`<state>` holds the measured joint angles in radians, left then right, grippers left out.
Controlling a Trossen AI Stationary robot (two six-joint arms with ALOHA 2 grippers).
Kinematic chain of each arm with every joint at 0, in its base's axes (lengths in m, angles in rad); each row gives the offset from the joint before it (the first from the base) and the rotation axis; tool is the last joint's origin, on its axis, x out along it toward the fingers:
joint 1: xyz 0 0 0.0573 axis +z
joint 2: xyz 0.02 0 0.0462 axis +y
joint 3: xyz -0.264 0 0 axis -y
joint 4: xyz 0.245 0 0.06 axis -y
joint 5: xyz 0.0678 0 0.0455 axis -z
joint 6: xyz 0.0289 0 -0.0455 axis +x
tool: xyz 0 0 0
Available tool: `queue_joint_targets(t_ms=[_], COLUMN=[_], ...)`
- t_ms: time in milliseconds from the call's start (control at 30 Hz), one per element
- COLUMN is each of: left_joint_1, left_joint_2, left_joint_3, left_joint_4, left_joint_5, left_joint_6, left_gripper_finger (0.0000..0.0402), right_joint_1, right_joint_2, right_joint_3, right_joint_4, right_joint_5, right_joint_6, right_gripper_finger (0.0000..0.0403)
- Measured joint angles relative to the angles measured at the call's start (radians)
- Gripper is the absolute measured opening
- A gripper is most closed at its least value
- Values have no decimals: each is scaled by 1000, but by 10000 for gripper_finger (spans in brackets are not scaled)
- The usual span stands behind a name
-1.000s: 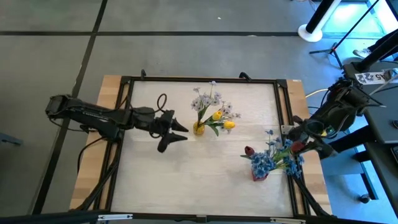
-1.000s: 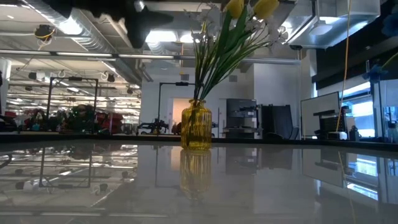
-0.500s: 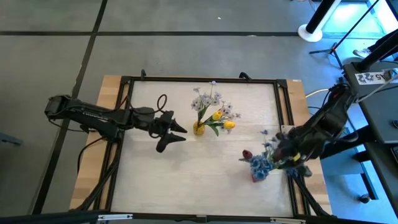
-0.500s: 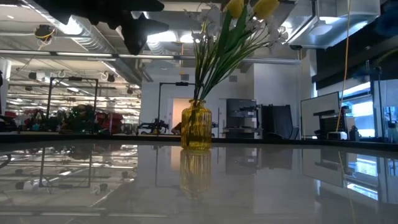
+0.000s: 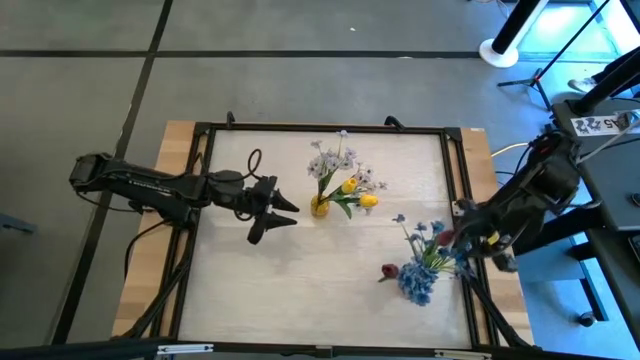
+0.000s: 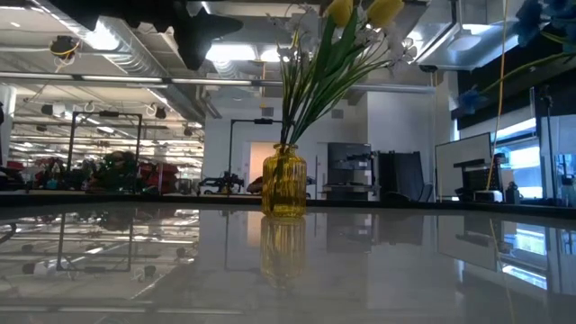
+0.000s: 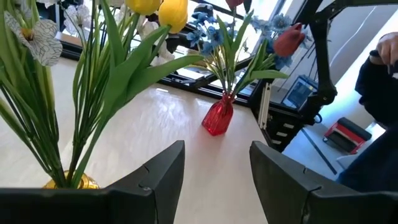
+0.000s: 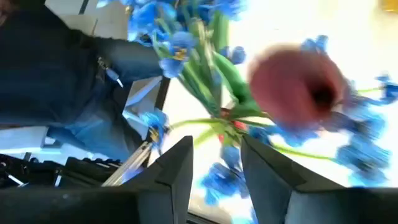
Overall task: Sort flowers into vase by color
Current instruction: Return to Home Position
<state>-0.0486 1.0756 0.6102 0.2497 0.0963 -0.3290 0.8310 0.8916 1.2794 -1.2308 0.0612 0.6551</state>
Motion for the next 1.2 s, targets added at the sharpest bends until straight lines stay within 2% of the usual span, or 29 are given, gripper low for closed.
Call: queue_joint_targets(t_ms=[200, 267, 367, 500, 600, 767, 900, 1000, 1200], left_joint_1=[0, 11, 46, 109, 160, 226, 252, 253, 275], left_joint_2=[0, -1, -25, -78, -102, -101, -99, -99, -104], left_joint_3=[0, 0, 0, 0, 0, 0, 0, 0, 0], left_joint_4=[0, -11, -38, -79, -113, -115, -115, -116, -170], left_joint_5=[5, 50, 117, 129, 129, 153, 180, 183, 184], left_joint_6=[10, 10, 23, 59, 78, 102, 113, 130, 147], left_gripper_finger=[179, 179, 179, 179, 179, 179, 179, 179, 179], right_joint_1=[0, 0, 0, 0, 0, -3, -65, -163, -446], right_joint_2=[-67, -94, -135, -190, -202, -177, -135, -79, 64], right_joint_3=[53, 64, 77, 69, 50, 43, 43, 42, 42], right_joint_4=[-107, -128, -151, -207, -182, -36, 21, 75, 243], right_joint_5=[27, 35, 102, 218, 272, 381, 446, 391, 137], right_joint_6=[27, 30, 25, 22, 15, -101, -174, -265, -503], right_gripper_finger=[136, 136, 136, 132, 113, 62, 15, 6, 12])
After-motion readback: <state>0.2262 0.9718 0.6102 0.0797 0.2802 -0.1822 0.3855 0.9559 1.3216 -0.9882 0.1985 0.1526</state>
